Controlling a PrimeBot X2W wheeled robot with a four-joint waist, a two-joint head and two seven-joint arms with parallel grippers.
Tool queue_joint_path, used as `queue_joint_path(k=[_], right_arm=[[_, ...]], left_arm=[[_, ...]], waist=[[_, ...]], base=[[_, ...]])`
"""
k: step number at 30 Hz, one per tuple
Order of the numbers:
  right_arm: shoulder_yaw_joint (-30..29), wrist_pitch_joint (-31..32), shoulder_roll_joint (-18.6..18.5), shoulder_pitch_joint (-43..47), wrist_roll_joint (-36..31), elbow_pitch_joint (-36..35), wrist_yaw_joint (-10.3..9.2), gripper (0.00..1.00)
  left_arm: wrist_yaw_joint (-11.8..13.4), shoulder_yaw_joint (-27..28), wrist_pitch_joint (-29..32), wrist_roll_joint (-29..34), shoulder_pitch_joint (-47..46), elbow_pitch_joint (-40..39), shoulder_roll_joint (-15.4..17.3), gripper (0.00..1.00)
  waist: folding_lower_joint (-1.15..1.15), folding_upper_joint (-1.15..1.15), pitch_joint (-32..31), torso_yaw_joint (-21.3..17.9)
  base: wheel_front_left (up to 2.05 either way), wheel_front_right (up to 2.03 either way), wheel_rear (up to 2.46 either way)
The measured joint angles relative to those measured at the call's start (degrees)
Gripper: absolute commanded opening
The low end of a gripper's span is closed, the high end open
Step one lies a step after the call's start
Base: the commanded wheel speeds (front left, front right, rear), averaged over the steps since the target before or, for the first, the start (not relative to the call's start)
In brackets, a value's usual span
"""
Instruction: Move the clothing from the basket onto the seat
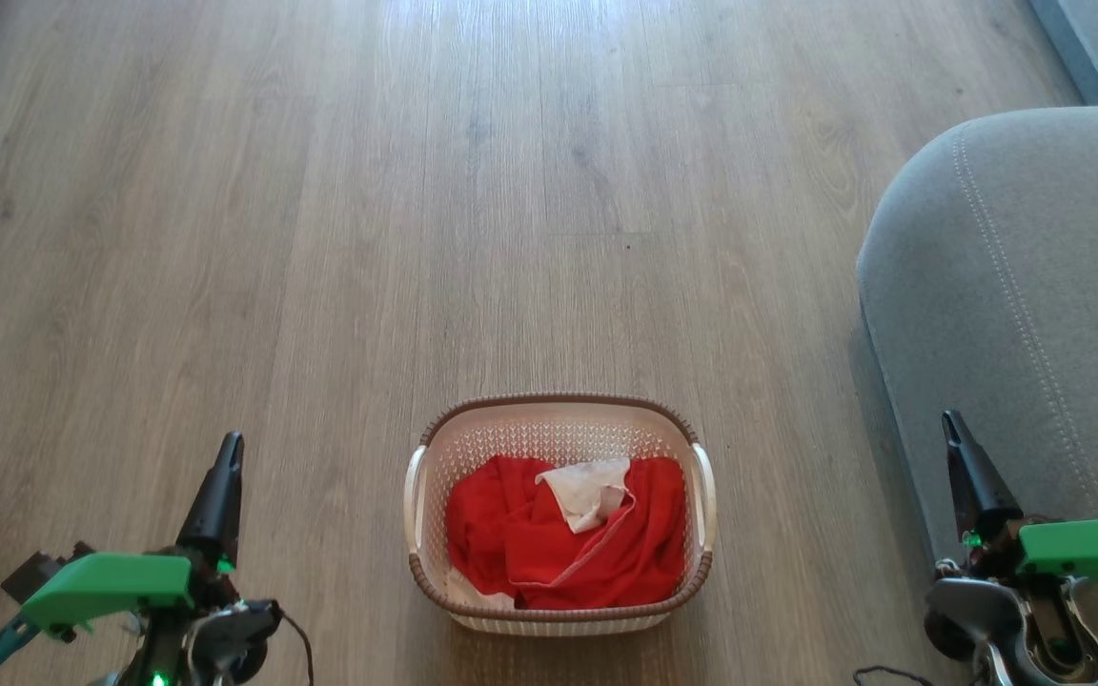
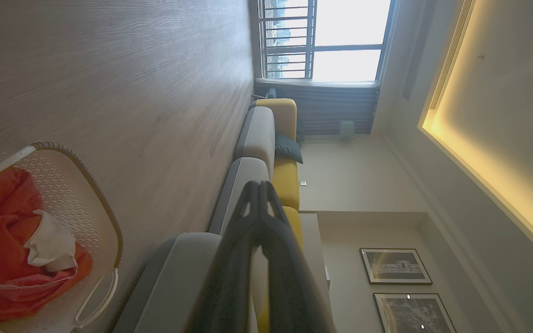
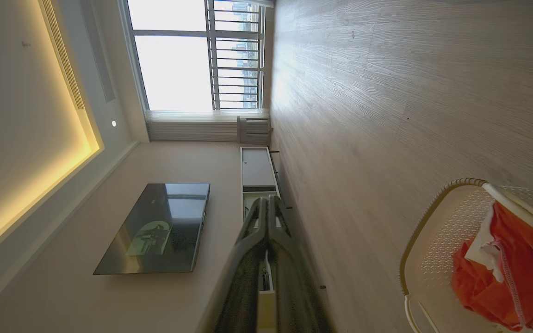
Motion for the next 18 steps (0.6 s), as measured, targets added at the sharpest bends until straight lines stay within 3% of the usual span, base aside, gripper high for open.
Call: queue_joint_path(k=[18], right_arm=[[0.0, 0.0, 0.0, 0.0, 0.0, 0.0, 0.0, 0.0]], left_arm=[[0.0, 0.0, 0.0, 0.0, 0.0, 0.0, 0.0, 0.0]], waist=[[0.0, 0.0, 0.0, 0.0]], base=[[0.0, 0.0, 0.0]])
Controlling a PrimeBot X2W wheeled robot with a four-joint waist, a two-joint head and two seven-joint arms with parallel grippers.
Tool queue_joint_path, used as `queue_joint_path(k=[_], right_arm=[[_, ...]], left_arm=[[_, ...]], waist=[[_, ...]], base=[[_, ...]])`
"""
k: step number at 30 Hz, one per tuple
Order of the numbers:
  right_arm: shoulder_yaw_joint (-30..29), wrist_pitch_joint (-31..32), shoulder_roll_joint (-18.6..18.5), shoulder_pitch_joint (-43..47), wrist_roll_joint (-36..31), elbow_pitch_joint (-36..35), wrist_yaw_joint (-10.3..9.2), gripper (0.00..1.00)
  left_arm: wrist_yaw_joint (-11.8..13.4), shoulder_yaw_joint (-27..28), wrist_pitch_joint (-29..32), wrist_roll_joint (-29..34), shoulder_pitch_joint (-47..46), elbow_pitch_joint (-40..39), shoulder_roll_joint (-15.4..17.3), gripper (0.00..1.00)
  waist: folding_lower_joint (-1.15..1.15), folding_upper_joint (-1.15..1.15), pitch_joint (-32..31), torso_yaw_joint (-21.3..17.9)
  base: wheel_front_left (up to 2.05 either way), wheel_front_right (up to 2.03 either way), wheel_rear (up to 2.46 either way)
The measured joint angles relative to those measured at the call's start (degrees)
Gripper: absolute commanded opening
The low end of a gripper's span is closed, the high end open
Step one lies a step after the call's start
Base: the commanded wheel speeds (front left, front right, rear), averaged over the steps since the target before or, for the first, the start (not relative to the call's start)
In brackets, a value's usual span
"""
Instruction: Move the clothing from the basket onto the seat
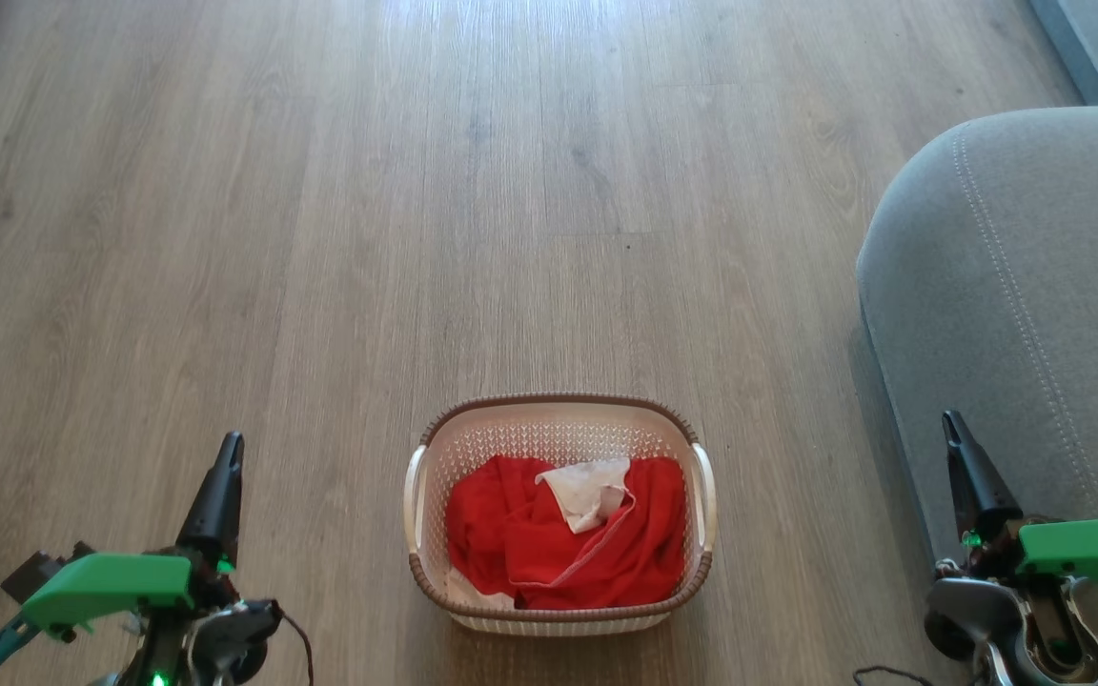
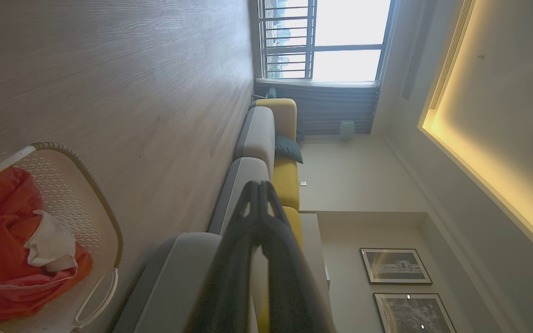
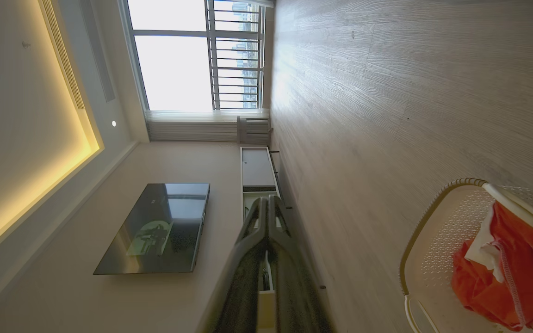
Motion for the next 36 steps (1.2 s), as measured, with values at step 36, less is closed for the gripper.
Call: queue_joint_path(k=[36], right_arm=[[0.0, 0.0, 0.0, 0.0, 0.0, 0.0, 0.0, 0.0]], left_arm=[[0.0, 0.0, 0.0, 0.0, 0.0, 0.0, 0.0, 0.0]], waist=[[0.0, 0.0, 0.0, 0.0]], base=[[0.0, 0.0, 0.0]])
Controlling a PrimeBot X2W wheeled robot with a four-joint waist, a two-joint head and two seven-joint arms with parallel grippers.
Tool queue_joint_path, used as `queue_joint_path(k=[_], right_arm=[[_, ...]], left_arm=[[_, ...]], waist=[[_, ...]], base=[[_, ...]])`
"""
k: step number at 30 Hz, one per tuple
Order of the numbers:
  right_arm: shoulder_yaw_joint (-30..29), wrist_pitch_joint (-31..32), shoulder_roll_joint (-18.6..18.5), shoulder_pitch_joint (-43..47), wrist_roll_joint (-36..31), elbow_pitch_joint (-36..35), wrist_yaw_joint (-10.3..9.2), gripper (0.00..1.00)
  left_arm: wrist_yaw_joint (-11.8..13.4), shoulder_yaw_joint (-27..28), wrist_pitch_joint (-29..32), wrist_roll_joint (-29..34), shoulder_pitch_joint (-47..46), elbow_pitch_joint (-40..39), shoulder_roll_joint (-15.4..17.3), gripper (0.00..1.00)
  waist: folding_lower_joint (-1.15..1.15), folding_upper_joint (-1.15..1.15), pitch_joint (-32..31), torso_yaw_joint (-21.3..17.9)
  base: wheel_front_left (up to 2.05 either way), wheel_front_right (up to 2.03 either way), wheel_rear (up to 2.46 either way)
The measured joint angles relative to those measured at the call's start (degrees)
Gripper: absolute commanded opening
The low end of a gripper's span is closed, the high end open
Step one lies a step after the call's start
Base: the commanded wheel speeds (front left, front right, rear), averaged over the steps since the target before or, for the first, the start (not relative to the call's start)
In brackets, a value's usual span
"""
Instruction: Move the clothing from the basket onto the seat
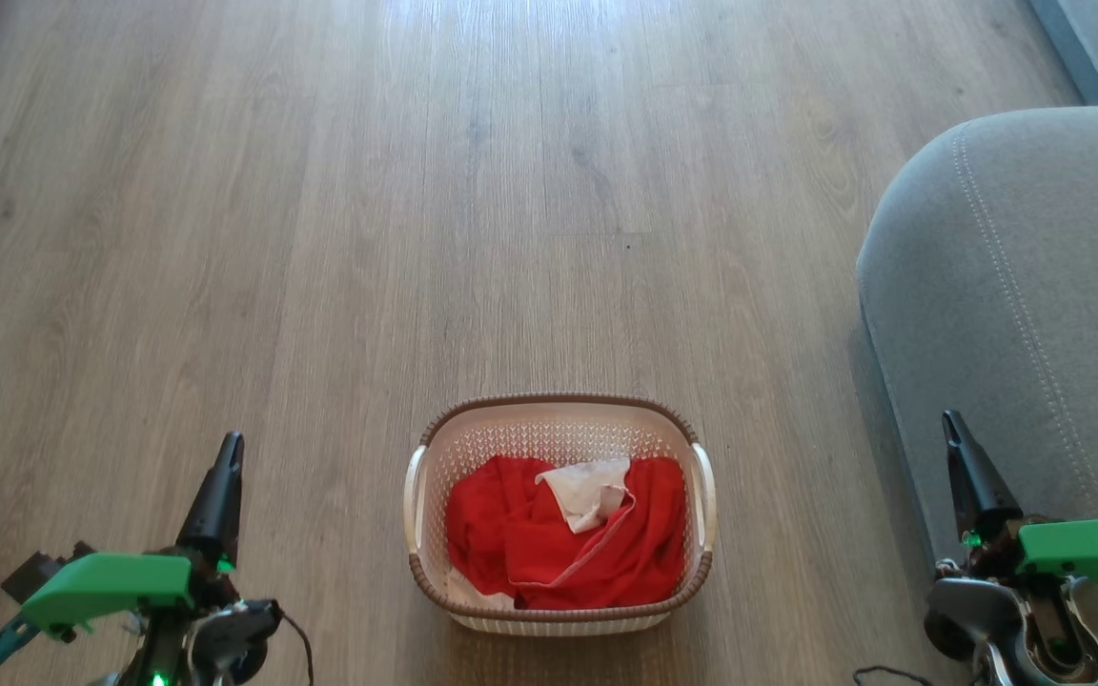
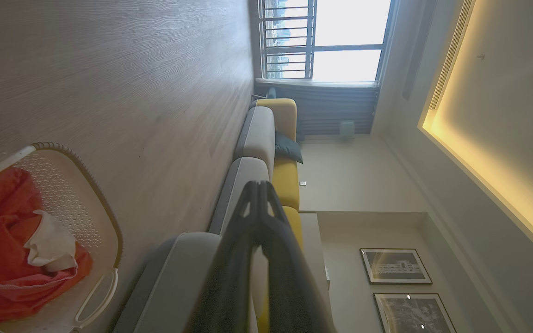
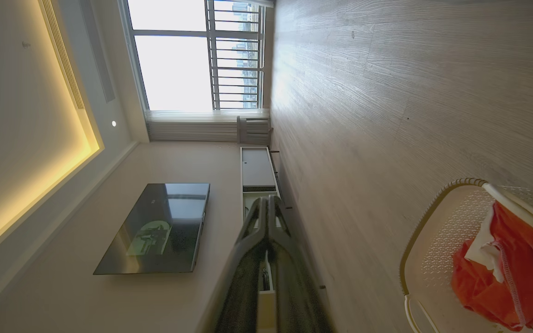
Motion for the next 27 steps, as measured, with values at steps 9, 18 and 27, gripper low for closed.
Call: queue_joint_path(k=[9, 18, 27], right_arm=[[0.0, 0.0, 0.0, 0.0, 0.0, 0.0, 0.0, 0.0], [0.0, 0.0, 0.0, 0.0, 0.0, 0.0, 0.0, 0.0], [0.0, 0.0, 0.0, 0.0, 0.0, 0.0, 0.0, 0.0]], left_arm=[[0.0, 0.0, 0.0, 0.0, 0.0, 0.0, 0.0, 0.0], [0.0, 0.0, 0.0, 0.0, 0.0, 0.0, 0.0, 0.0], [0.0, 0.0, 0.0, 0.0, 0.0, 0.0, 0.0, 0.0]], waist=[[0.0, 0.0, 0.0, 0.0], [0.0, 0.0, 0.0, 0.0], [0.0, 0.0, 0.0, 0.0]], base=[[0.0, 0.0, 0.0], [0.0, 0.0, 0.0], [0.0, 0.0, 0.0]])
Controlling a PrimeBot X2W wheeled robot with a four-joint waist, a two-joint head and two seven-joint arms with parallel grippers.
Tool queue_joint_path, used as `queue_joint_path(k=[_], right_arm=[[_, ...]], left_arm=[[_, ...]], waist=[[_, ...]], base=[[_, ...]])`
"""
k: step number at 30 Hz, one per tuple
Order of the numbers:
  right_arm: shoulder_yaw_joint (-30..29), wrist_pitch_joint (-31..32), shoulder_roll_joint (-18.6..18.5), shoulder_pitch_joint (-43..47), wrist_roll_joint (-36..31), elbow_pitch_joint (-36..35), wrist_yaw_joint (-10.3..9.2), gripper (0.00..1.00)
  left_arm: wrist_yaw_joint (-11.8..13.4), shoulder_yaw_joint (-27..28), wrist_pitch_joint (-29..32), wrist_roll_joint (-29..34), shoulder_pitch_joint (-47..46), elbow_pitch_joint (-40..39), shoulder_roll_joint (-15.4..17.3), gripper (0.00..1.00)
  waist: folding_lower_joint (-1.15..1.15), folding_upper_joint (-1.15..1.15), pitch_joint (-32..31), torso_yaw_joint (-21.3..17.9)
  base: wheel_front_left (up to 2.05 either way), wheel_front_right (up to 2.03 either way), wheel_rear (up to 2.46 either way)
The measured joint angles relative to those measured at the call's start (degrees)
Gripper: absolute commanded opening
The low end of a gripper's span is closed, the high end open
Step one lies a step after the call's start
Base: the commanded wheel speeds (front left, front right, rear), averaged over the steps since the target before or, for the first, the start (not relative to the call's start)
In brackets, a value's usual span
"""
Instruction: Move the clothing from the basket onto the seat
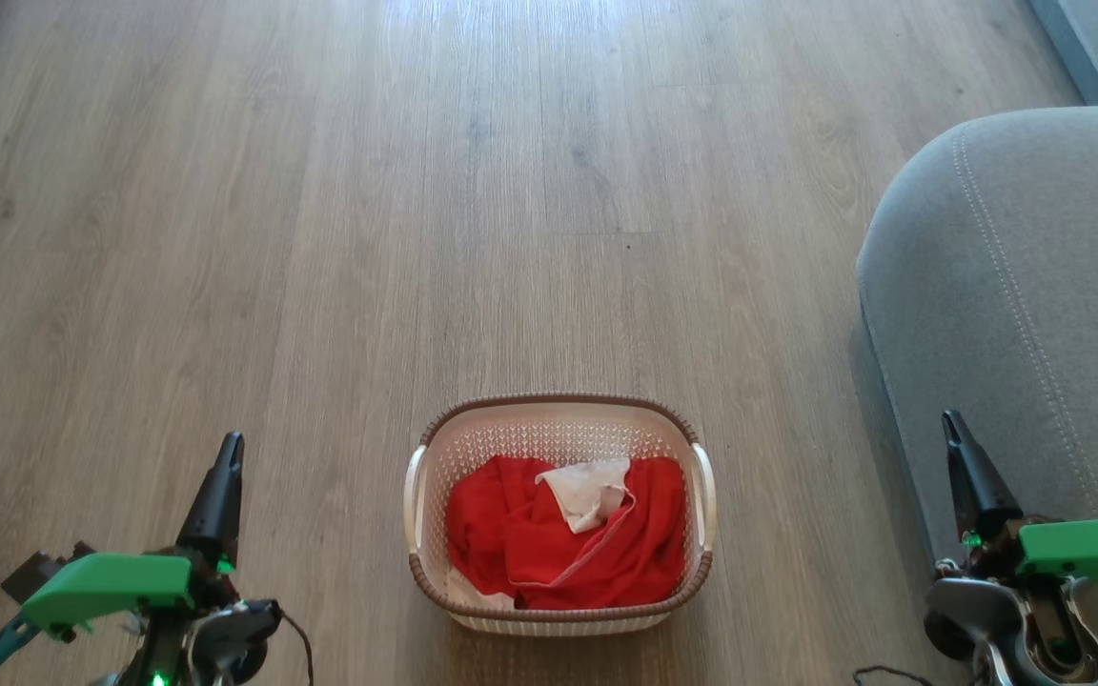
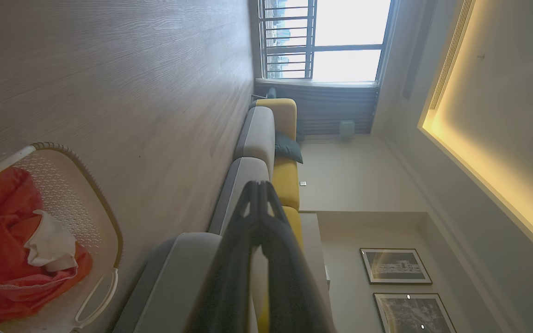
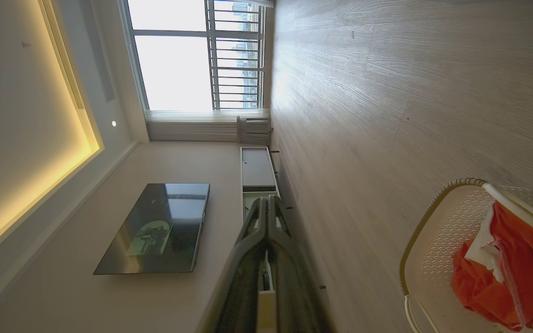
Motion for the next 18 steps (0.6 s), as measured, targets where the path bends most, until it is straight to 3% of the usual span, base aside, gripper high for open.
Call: queue_joint_path(k=[10, 11, 18], right_arm=[[0.0, 0.0, 0.0, 0.0, 0.0, 0.1, 0.0, 0.0], [0.1, 0.0, 0.0, 0.2, 0.0, 0.7, 0.02, 1.0], [0.6, -0.1, 0.6, 3.9, 0.0, 5.5, 0.01, 1.0]], left_arm=[[0.0, 0.0, 0.0, 0.0, 0.0, 0.0, 0.0, 0.0], [0.1, -0.1, -0.1, 0.0, 0.1, 0.6, -0.1, 1.0], [0.1, -0.6, -0.2, 0.0, 4.5, 5.6, -0.4, 1.0]], waist=[[0.0, 0.0, 0.0, 0.0], [0.0, 0.0, 0.0, 0.0], [0.0, 0.0, 0.1, 0.0]], base=[[0.0, 0.0, 0.0], [0.0, 0.0, 0.0], [0.0, 0.0, 0.0]])
